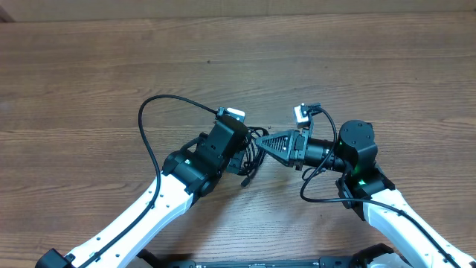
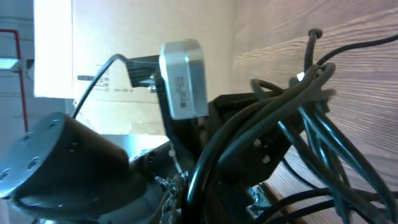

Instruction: Untangle cables

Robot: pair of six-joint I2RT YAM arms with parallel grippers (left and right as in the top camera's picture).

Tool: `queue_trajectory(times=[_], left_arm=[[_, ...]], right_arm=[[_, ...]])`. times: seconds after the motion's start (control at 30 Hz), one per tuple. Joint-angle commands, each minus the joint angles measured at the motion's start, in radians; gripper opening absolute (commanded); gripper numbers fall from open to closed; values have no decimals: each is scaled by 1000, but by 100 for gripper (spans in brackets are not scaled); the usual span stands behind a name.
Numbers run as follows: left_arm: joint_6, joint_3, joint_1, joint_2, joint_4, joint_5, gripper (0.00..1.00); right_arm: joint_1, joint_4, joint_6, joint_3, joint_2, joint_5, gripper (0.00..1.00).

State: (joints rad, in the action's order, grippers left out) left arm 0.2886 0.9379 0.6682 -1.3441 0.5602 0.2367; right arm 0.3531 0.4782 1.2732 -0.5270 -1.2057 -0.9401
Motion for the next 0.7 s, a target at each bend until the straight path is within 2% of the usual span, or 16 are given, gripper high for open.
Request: queue_trajectory(times=[0.0,0.2,0.53,0.6,0.67], left_arm=[[3,7,-8,3,16,89,4],[3,7,-8,3,16,144,4],[3,7,-8,3,16,178,4],[3,7,-8,3,16,179,4],[3,7,-8,3,16,178,4]], right_arm=[[-11,49,41,-14,14,-53,4],[-74,49,44,-14,14,-110,4],[-272,29,19,-14,14,-135,4],[-296,-11,-15,-14,14,-135,15],[-323,-125,-88,-14,14,-134,24]])
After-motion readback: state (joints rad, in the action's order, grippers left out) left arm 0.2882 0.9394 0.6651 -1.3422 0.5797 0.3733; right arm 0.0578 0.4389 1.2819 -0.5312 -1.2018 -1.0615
